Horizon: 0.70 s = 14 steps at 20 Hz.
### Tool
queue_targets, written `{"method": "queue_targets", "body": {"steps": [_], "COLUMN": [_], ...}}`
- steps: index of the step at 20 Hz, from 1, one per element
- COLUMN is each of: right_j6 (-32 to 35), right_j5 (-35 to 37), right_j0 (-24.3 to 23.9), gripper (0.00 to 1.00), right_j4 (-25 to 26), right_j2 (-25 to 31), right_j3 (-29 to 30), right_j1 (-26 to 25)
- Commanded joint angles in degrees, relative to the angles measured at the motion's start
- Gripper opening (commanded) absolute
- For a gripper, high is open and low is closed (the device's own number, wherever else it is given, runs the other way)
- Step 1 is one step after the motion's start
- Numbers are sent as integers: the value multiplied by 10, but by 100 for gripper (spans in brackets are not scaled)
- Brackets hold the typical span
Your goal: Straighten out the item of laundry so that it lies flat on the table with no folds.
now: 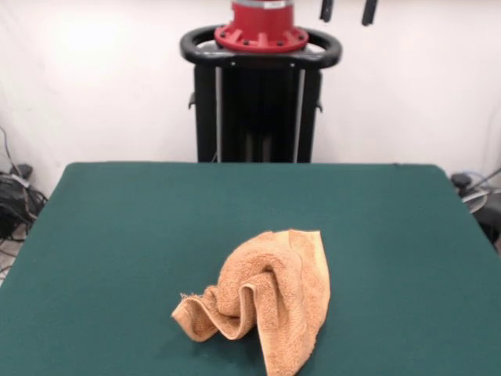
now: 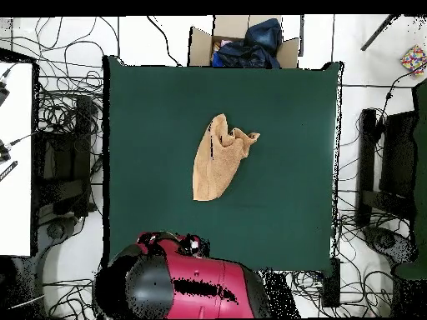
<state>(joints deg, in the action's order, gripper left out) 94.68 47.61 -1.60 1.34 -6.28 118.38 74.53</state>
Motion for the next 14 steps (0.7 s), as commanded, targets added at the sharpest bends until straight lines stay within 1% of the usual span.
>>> {"method": "queue_targets", "body": {"steps": [1, 5, 10, 14], "right_j6": [75, 76, 59, 49], "right_j5": [43, 42, 17, 1], "right_j0": [-8, -14, -35, -49], "gripper": [100, 100, 100, 100], "right_j4": [-12, -7, -13, -9], "right_j2": [12, 16, 36, 51], "right_j3": [-9, -24, -45, -68], "right_j1": [-8, -22, -67, -100]}}
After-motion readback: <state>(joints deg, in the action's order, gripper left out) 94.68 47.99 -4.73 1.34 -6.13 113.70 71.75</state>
